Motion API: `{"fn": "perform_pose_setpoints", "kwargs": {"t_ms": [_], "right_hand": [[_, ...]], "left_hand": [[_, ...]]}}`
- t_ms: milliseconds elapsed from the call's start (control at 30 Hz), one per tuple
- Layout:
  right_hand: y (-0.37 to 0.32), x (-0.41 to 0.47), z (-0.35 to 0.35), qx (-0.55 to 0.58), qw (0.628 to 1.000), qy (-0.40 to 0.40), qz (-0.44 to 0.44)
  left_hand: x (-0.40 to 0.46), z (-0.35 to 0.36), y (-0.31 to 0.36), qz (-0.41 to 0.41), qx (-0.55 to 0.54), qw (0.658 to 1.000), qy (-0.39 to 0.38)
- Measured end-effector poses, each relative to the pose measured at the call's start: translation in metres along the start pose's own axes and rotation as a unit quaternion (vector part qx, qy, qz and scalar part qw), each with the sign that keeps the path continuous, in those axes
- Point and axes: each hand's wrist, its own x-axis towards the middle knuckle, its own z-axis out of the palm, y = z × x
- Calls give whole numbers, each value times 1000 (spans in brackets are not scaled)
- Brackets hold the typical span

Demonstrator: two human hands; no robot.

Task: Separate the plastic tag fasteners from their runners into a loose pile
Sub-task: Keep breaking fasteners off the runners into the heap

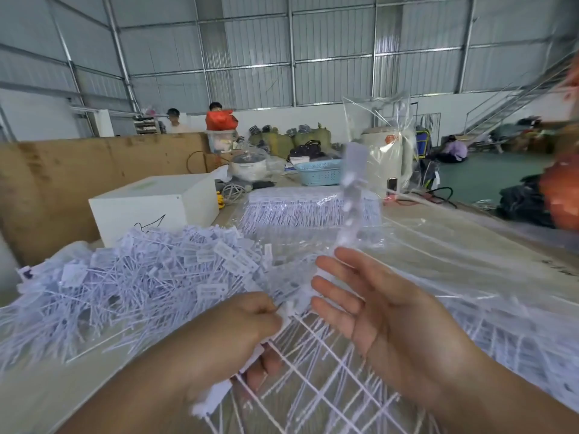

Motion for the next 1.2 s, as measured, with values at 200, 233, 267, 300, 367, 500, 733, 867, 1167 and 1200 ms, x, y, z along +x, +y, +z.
{"fn": "perform_pose_setpoints", "kwargs": {"t_ms": [200,233,267,300,367,500,733,867,1167,1200], "right_hand": [[7,-10,1,-476,859,-114,-149],[8,-12,0,-611,746,-132,-233],[9,-13,-1,-690,642,-152,-298],[10,-13,-2,-733,570,-176,-327],[12,-13,0,-764,518,-178,-341],[4,-12,-1,-788,529,-163,-270],[-19,-4,-2,-815,506,-97,-266],[-25,-5,-5,-812,511,-79,-271],[-33,-13,-3,-815,501,-118,-264],[-32,-12,-3,-824,489,-124,-260]], "left_hand": [[-3,-4,6,71,65,995,6],[-4,-4,6,89,77,993,9],[-4,-4,7,104,89,991,9],[-5,-3,6,122,92,988,8],[-7,-1,9,153,85,985,1],[-11,4,9,186,98,976,-59],[-8,-8,5,213,145,963,82],[-2,-16,4,220,29,971,94],[-3,-19,5,239,-95,966,21],[-5,-19,6,232,-103,967,-21]]}}
